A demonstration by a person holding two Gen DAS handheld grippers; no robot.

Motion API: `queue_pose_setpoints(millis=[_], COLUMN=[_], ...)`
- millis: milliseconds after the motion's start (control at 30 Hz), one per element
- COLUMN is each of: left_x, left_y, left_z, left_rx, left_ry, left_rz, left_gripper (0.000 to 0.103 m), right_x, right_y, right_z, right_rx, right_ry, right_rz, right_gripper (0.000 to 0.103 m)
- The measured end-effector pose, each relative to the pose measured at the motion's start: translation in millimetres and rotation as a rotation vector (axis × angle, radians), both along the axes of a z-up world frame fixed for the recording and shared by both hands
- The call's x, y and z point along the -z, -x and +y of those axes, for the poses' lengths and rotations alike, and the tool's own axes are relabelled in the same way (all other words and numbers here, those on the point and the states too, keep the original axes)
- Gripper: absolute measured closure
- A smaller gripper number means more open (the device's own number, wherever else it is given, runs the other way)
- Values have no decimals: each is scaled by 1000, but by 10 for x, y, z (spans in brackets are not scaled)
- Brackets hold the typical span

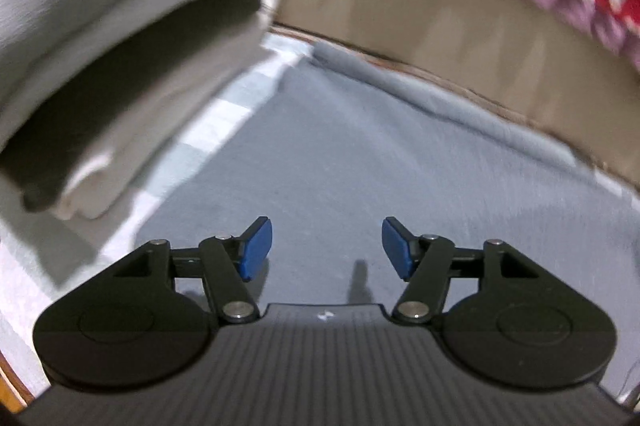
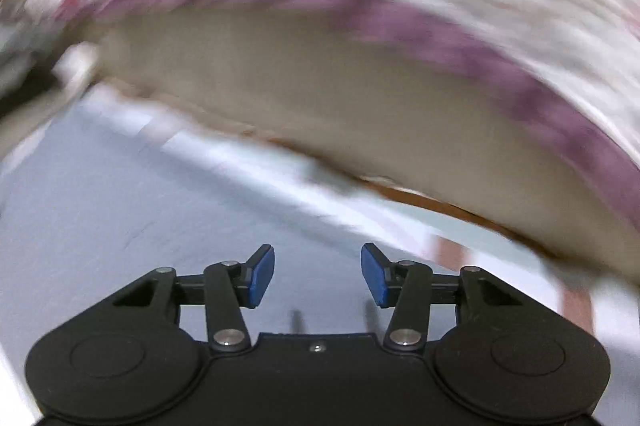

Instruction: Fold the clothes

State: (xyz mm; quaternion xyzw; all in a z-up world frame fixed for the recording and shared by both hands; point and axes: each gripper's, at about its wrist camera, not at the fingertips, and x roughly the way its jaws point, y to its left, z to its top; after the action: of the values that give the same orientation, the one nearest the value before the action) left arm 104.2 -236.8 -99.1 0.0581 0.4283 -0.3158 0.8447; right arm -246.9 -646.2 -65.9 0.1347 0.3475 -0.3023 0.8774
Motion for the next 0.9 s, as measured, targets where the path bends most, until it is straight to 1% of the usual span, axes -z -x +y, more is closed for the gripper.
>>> queue_pose_setpoints(millis=[33, 67, 133, 167, 200, 300, 333, 400, 433, 500, 533, 567, 600, 633, 667, 700, 767, 800, 867, 900], left_x=[-3, -12, -31, -40, -36, 39, 83, 211, 306, 459, 522, 559, 596, 632, 632, 631, 643, 633, 613, 603], left_y=[42, 102, 223, 284, 368, 635, 745, 911, 1007, 1153, 1233, 1256, 1278, 1299, 1289, 1278, 1188, 1140, 1045, 997], left_z=[-80, -204, -456, -581, -751, -1264, -1461, -1776, -1956, -2217, -2323, -2390, -2455, -2520, -2581, -2641, -2808, -2877, -3014, -3082], left_rx=[25, 51, 104, 131, 166, 269, 310, 386, 418, 445, 444, 437, 428, 420, 411, 401, 379, 371, 353, 344], left_ry=[-15, -5, 17, 29, 31, 22, 16, -2, -29, -113, -152, -151, -147, -143, -150, -158, -189, -191, -196, -198], left_rz=[7, 17, 37, 47, 39, 5, -5, 8, 4, -61, -123, -168, -213, -257, -275, -292, -292, -273, -232, -212], left_gripper=[43, 43, 43, 43, 42, 38, 38, 38, 38, 38, 38, 31, 28, 21, 14, 11, 0, 0, 0, 0], right_x=[-66, -130, -143, -135, -142, -101, -68, 34, 75, 146, 168, 186, 204, 222, 216, 216, 253, 282, 354, 413], right_y=[220, 439, 853, 1026, 1172, 1516, 1639, 1964, 2148, 2488, 2628, 2750, 2871, 2992, 3122, 3231, 3386, 3443, 3531, 3557], right_z=[-157, -314, -637, -746, -803, -826, -826, -831, -830, -790, -780, -786, -791, -797, -807, -828, -895, -932, -1008, -1047], right_rx=[85, 169, 258, 287, 307, 325, 320, 329, 341, 375, 391, 395, 399, 404, 399, 395, 405, 412, 435, 471], right_ry=[-75, -151, -366, -411, -399, -290, -273, -256, -243, -191, -161, -141, -121, -101, -87, -78, -88, -99, -129, -153], right_rz=[-99, -198, -364, -394, -377, -218, -188, -153, -143, -115, -91, -70, -49, -29, -21, -17, -34, -48, -67, -62], right_gripper=[48, 47, 47, 47, 47, 46, 46, 46, 46, 46, 46, 46, 46, 46, 46, 46, 45, 45, 39, 39])
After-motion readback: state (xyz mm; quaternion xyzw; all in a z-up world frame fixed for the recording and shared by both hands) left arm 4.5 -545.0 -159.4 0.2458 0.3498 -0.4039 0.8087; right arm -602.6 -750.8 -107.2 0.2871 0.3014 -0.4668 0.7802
